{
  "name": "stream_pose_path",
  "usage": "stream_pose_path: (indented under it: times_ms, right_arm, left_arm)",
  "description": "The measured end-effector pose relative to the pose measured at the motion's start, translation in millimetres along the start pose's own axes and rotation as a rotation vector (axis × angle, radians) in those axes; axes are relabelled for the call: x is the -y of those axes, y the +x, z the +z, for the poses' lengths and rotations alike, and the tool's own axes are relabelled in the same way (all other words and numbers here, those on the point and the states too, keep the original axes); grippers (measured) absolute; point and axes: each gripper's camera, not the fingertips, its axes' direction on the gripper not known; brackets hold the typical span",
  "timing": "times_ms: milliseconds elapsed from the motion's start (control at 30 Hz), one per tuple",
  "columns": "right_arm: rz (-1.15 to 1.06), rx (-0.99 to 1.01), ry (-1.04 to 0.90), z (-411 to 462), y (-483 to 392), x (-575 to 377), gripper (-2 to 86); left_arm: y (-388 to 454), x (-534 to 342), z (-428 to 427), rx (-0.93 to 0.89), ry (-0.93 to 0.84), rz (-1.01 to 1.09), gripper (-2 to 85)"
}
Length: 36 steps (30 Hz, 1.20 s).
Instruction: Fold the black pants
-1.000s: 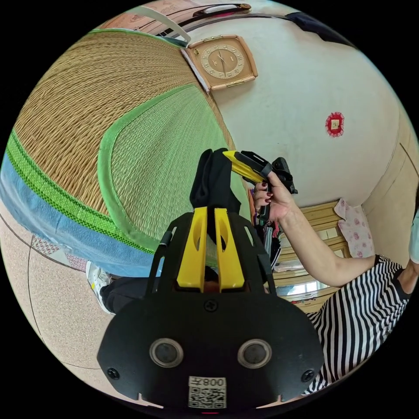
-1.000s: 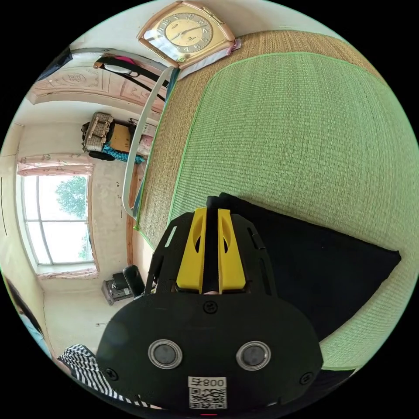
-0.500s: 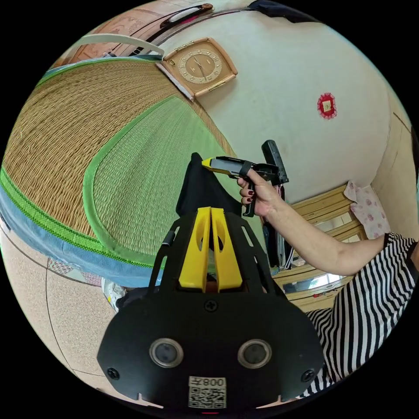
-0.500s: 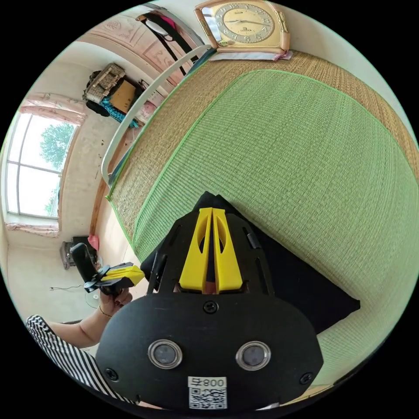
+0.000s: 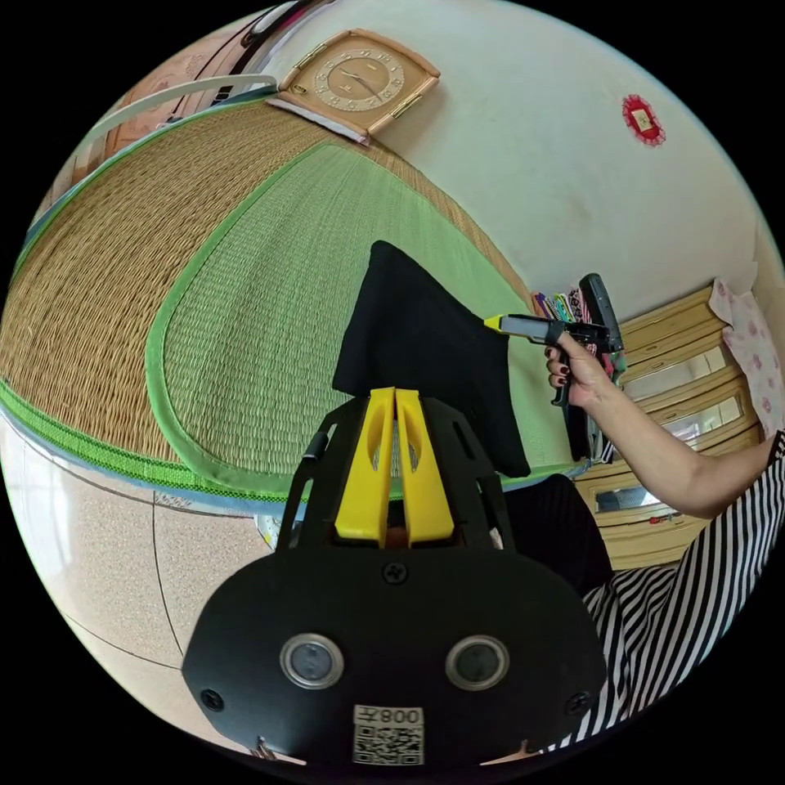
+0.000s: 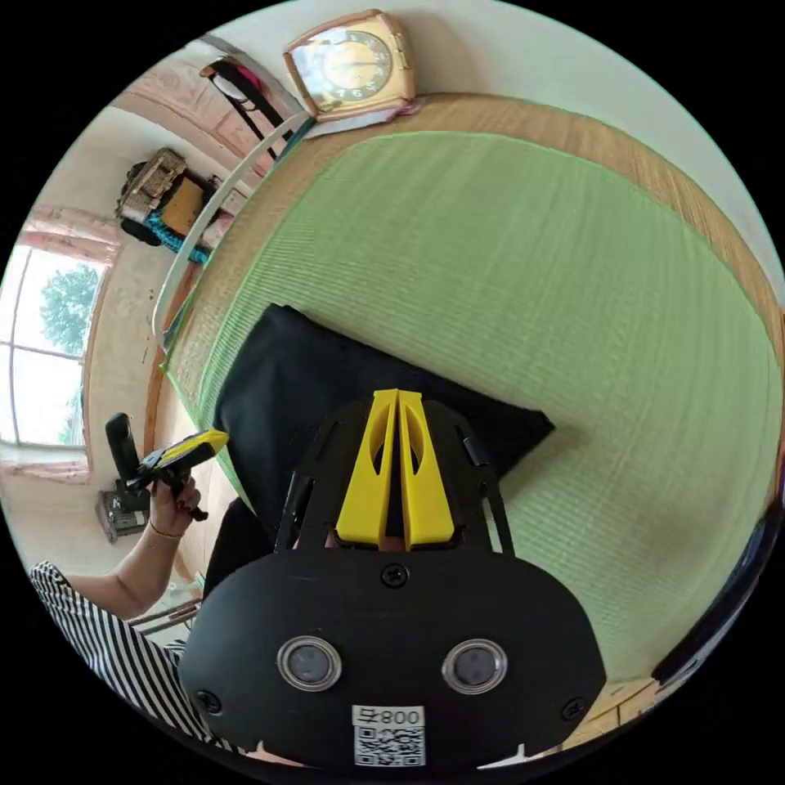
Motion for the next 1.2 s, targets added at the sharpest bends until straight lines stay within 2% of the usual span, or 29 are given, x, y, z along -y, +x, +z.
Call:
stream_pose_path:
  times_ms: [100, 200, 267, 333, 433, 533, 633, 667, 767, 900, 1100, 1200]
  right_arm:
    - [0.134, 0.179, 0.044, -8.3, 53.3, -21.2, 0.0]
    - [0.141, 0.188, 0.112, -31.2, 68.3, -34.7, 0.0]
    - [0.137, 0.206, 0.099, -39.8, 79.7, -42.0, 0.0]
    - [0.136, 0.251, 0.100, -48.6, 87.4, -51.3, 0.0]
    - [0.019, 0.347, 0.075, -64.8, 75.5, -82.8, 0.0]
    - [-0.110, 0.429, -0.056, -55.5, 51.3, -129.8, 0.0]
    - [-0.157, 0.402, -0.176, -33.7, 41.7, -169.5, 0.0]
    - [-0.134, 0.429, -0.119, -39.2, 49.6, -178.9, 0.1]
    - [-0.041, 0.538, -0.065, -58.1, 74.0, -189.5, 0.0]
    - [-0.052, 0.524, -0.073, -78.0, 85.4, -206.8, 0.1]
    - [0.011, 0.570, -0.038, -111.3, 114.8, -230.5, 0.4]
    - [0.071, 0.607, -0.019, -127.6, 137.0, -246.4, 0.8]
  left_arm:
    - [11.7, -1.4, -1.2, 0.000, 0.009, -0.014, 0.0]
    - [31.3, -6.2, -1.4, 0.027, 0.016, 0.015, 0.0]
    - [38.4, -7.6, 18.1, 0.061, -0.085, 0.018, 0.0]
    - [44.6, -10.3, 23.5, 0.081, -0.095, 0.011, 0.0]
    - [65.1, -14.8, 21.1, 0.061, -0.054, 0.038, 0.1]
    - [79.9, -19.3, 37.4, 0.081, -0.101, 0.047, 0.1]
    - [88.3, -23.1, 56.7, 0.129, -0.159, 0.048, 0.1]
    - [95.7, -23.9, 59.2, 0.137, -0.165, 0.064, 0.1]
    - [123.5, -27.4, 62.5, 0.098, -0.170, 0.154, 0.2]
    - [150.6, -36.9, 80.4, 0.072, -0.225, 0.216, 0.2]
    - [176.7, -41.0, 132.1, -0.013, -0.418, 0.263, 0.9]
    - [178.0, -36.3, 158.3, -0.128, -0.513, 0.225, 2.2]
